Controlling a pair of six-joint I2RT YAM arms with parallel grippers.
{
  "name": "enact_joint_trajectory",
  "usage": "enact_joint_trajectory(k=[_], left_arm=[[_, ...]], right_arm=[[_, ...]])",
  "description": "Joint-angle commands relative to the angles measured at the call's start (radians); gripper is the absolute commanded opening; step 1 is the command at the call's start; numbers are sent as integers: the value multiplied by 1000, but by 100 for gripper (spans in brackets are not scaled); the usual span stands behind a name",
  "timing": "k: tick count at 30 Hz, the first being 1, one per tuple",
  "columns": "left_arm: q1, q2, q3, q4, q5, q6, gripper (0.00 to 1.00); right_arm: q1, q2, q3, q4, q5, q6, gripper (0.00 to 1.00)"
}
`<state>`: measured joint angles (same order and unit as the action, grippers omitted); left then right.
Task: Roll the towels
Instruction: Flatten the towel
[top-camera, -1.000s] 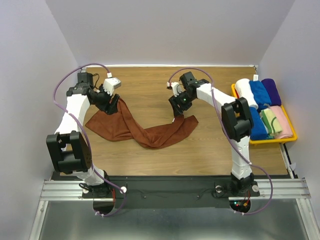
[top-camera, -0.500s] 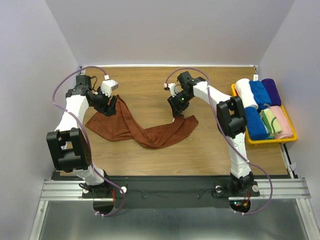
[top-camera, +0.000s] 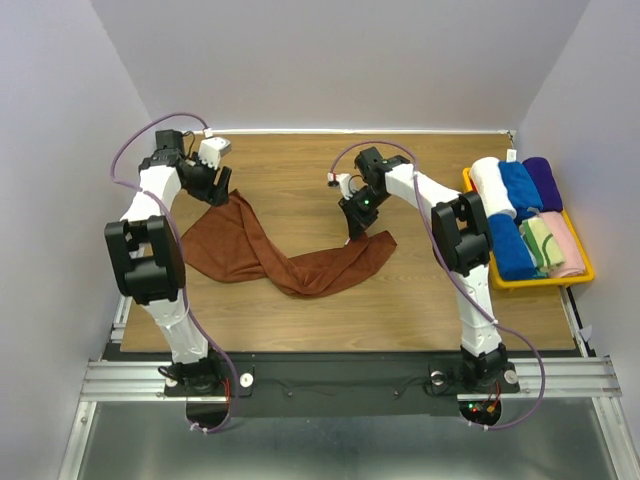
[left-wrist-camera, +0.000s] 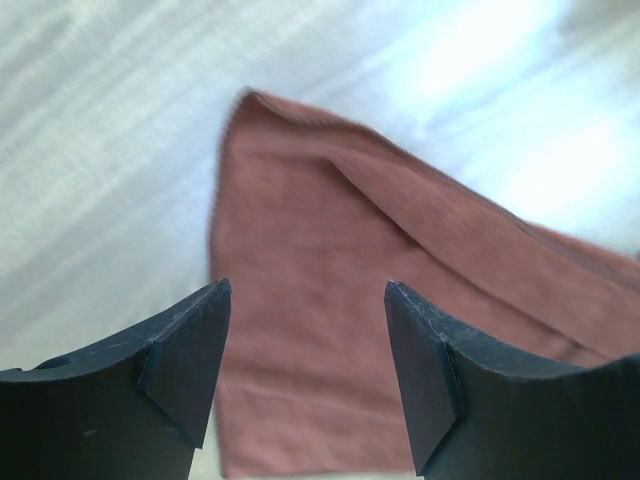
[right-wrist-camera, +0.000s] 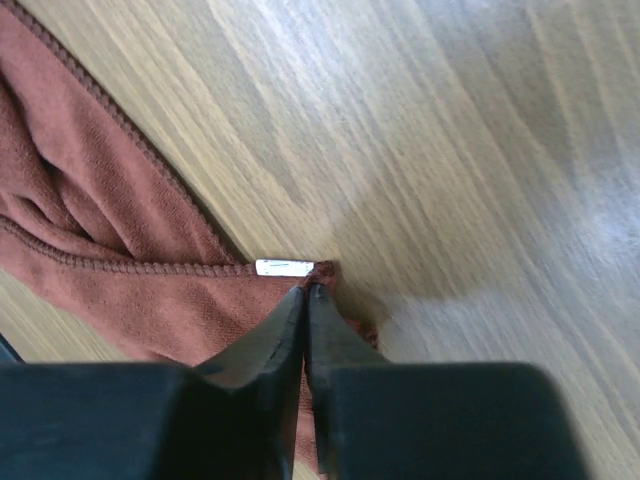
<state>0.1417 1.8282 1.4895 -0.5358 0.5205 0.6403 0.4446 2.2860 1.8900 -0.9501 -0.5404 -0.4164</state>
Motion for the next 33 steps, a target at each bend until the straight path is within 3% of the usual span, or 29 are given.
enact_joint_trajectory(k=[1, 5, 10, 13, 15, 18, 22, 26, 33], left_arm=[[4, 89, 122, 57, -2, -24, 74], [4, 189, 215, 65, 36, -19, 72], [4, 275, 273, 51, 143, 77, 59], [4, 312, 314, -15, 202, 215, 54], [4, 312, 330, -66, 220, 443, 59], [4, 299, 327, -49, 202, 502, 62], [4, 284, 312, -96, 167, 823, 62], [4, 273, 275, -87, 127, 1042, 62], [1, 307, 314, -128, 162, 1245, 62]], right_arm=[[-1, 3, 55, -26, -46, -4, 4], [-3, -16, 54, -24, -40, 4, 1], [-15, -42, 69, -24, -64, 44, 1], [-21, -56, 80, -24, -89, 71, 1], [-24, -72, 81, -24, -96, 93, 1], [-24, -79, 83, -27, -96, 97, 1], [-30, -83, 83, -26, -101, 106, 1], [-34, -86, 83, -26, -115, 117, 0], [-35, -89, 67, -27, -116, 120, 1]])
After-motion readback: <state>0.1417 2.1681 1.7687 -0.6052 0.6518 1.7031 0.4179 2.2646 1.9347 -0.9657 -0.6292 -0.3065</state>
